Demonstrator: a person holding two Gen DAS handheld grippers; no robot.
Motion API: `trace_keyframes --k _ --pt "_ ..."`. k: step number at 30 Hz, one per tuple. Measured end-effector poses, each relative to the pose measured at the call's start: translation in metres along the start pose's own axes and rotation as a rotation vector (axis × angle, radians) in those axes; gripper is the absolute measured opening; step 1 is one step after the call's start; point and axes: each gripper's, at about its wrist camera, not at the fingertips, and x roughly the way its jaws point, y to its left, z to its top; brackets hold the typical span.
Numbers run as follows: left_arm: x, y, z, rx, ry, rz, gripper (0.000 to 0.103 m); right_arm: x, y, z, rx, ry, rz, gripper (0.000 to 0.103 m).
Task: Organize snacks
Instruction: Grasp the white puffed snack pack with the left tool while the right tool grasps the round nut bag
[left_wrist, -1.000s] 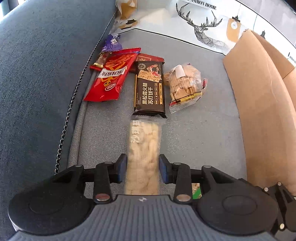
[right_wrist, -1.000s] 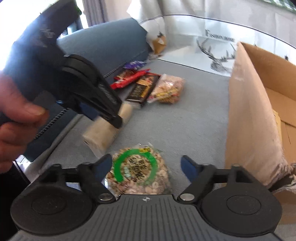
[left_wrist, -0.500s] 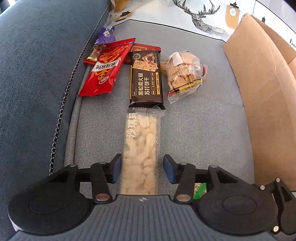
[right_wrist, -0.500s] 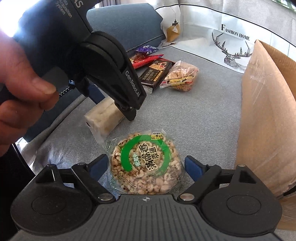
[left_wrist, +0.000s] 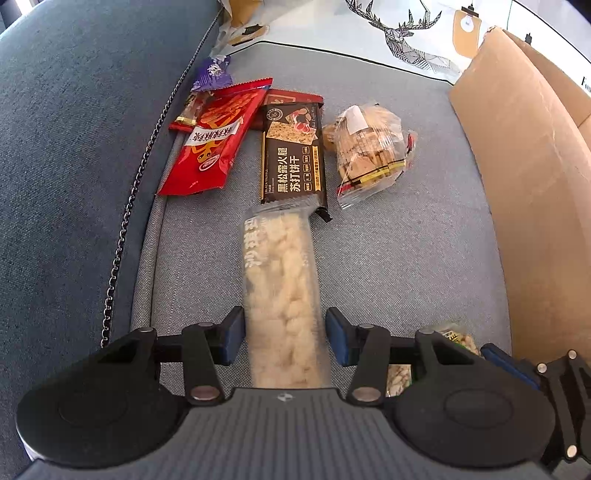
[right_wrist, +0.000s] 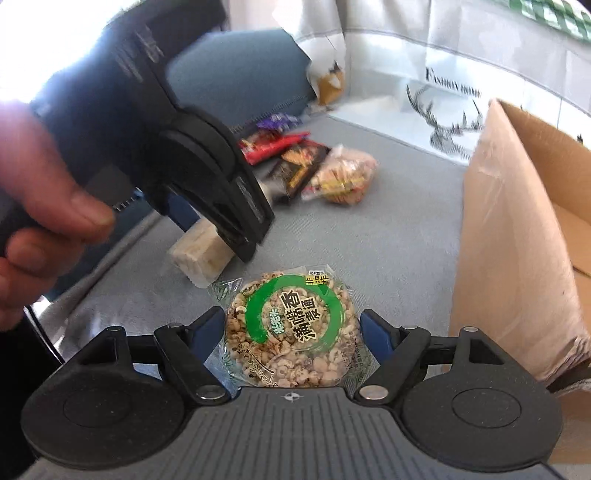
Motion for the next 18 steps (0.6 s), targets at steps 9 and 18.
trace_keyframes --k 9,18 --pt "0.0039 -0.004 -0.0012 0.024 0.011 0.002 0.053 0.0062 -0.0012 0.0014 0.012 0.028 0.003 0.084" --pt "0.0055 -0.0059 -0.0007 0.034 0.013 0.006 0.053 0.0075 -0.0004 0.0012 0.011 0.035 0.003 0.085"
